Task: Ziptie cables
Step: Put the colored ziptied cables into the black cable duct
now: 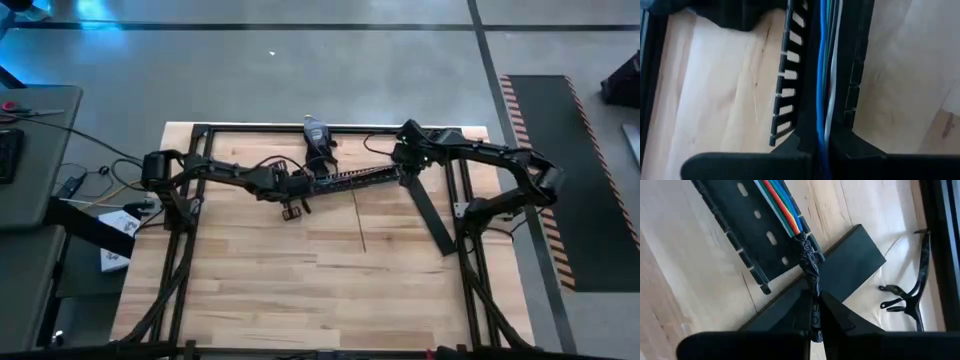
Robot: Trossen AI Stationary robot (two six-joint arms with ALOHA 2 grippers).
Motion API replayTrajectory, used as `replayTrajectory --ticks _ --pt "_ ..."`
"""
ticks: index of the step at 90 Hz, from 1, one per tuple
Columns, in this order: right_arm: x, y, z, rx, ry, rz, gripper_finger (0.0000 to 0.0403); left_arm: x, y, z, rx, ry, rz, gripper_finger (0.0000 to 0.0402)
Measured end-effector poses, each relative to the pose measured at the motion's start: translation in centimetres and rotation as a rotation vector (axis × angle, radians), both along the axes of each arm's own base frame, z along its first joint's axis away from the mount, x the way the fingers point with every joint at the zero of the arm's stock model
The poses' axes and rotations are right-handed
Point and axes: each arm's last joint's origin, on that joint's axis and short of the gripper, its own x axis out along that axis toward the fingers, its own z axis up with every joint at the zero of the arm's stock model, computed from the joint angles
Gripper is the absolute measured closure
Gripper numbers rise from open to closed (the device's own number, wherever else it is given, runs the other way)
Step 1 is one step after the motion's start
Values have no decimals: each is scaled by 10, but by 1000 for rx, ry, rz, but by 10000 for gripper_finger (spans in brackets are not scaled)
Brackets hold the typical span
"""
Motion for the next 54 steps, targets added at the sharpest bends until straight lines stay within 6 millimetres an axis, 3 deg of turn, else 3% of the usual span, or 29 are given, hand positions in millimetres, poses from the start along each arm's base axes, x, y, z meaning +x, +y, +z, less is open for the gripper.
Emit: replayTrajectory --ticks 18,54 --pt "-8 2 -10 16 41 -14 403 -2 -4 -2 7 6 -8 401" --pt "-6 0 -10 -6 24 -21 403 -11 -8 -5 20 99 20 402"
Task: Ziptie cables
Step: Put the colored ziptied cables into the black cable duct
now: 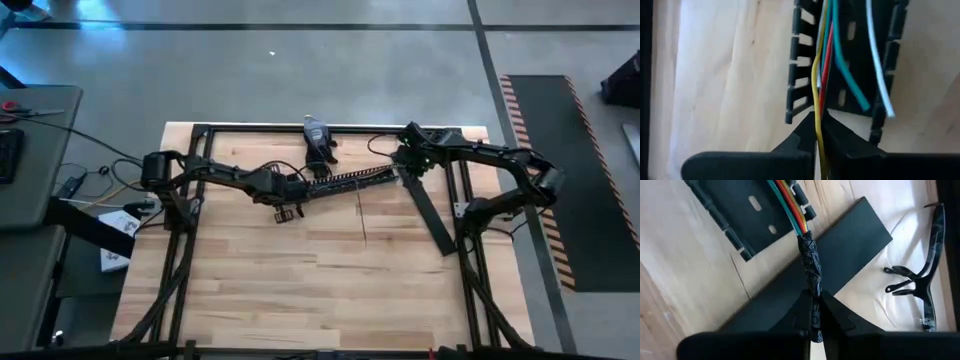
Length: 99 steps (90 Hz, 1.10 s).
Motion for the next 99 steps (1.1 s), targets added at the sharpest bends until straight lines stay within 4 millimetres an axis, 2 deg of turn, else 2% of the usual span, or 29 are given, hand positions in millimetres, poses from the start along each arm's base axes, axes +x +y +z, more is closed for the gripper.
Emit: replayTrajectory --ticks 42,80,99 --pt "5 0 -4 28 -117 36 380 -7 -5 0 -3 73 13 402" --pt "8 0 -4 46 -146 117 378 -16 -15 3 37 176 13 401" --pt "9 -2 -13 72 -114 95 370 -21 -16 4 29 225 25 401"
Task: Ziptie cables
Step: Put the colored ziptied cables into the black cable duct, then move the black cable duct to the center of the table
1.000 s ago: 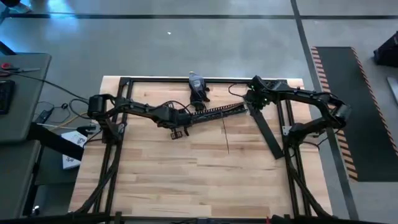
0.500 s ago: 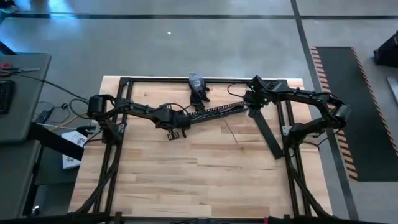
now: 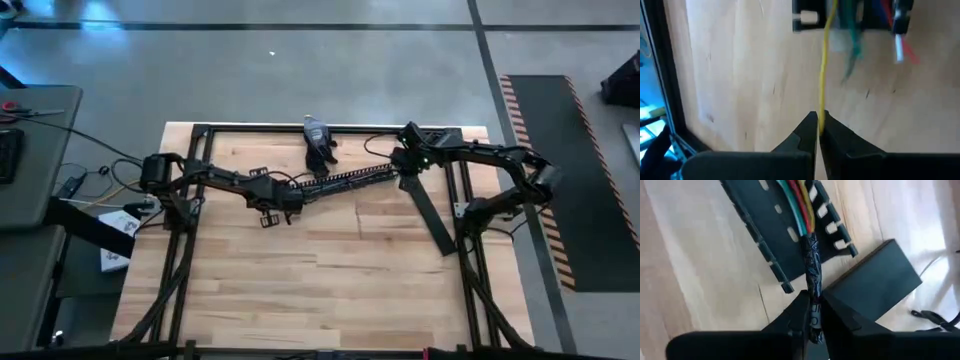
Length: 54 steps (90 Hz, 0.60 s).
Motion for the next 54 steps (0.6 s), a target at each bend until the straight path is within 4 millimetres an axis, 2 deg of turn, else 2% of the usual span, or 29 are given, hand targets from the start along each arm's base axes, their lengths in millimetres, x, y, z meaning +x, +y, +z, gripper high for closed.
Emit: replayTrajectory --ticks 25,40,54 --pt "3 -3 -1 -12 3 -15 308 -6 -2 1 41 41 21 393" --pt "7 -2 14 -20 -13 -13 250 -15 -6 8 45 89 40 349" --pt "4 0 33 -31 -11 -46 198 -30 -10 28 96 93 84 308"
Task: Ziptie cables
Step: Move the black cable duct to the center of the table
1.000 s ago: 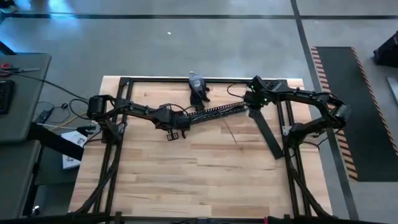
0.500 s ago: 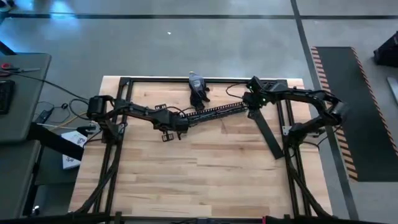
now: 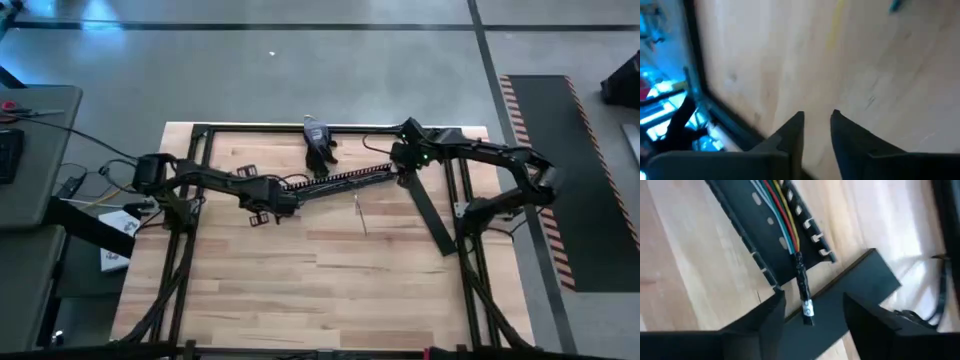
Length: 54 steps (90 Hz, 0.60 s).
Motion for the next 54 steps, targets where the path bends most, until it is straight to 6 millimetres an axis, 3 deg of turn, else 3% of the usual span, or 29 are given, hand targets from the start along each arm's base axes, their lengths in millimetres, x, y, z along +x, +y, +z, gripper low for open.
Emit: replayTrajectory --ticks 13,28,38,54 --pt "-1 3 25 -8 -53 -63 184 -16 -10 28 85 -142 59 299" --pt "4 18 42 79 -276 125 193 -30 -25 60 148 -505 203 305" --pt "16 28 35 106 -372 223 199 -25 -40 71 148 -775 232 309" --pt "39 49 15 71 -422 366 201 -4 -65 73 165 -1010 145 310"
